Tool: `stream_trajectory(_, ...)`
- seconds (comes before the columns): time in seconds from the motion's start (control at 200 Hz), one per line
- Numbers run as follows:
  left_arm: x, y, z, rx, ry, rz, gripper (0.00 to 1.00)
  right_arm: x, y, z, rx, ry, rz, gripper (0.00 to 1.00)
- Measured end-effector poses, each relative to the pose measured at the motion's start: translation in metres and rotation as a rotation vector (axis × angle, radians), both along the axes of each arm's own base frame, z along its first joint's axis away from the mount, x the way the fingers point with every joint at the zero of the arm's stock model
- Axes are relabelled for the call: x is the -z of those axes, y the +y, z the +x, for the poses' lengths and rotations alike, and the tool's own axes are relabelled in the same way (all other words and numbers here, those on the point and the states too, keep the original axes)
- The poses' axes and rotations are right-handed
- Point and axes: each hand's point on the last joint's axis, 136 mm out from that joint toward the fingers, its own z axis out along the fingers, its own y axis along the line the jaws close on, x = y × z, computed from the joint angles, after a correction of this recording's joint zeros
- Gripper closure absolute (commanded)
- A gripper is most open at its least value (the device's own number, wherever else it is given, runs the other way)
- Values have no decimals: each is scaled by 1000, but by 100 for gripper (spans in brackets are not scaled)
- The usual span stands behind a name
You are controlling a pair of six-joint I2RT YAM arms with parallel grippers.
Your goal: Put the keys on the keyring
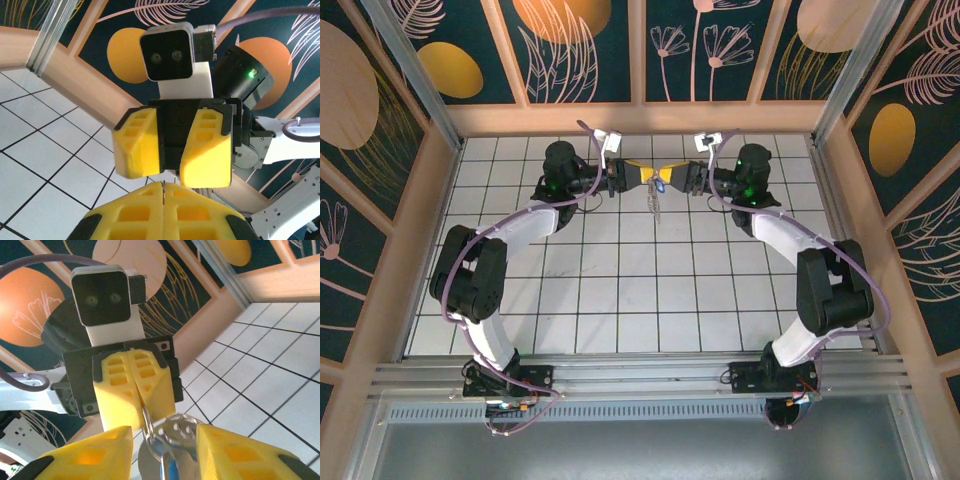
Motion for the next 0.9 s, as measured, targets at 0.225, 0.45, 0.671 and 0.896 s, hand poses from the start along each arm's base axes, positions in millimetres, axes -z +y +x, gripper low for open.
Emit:
stream_trajectory(0.225, -6, 4, -3, -22, 11, -29, 100, 6, -14, -10, 90, 26, 18, 58)
stream_trajectory(0.45, -32, 9, -15, -19, -33, -78, 100, 6, -19, -11, 147, 30, 51, 53)
stream_trajectory(0.671, -44, 12, -21, -14, -57, -109, 100, 4, -3, -17, 148, 10, 47, 52)
stream_trajectory(0.896, -45, 12, -22, -11, -54, -116, 100, 7, 14, -28, 138, -12, 14, 51)
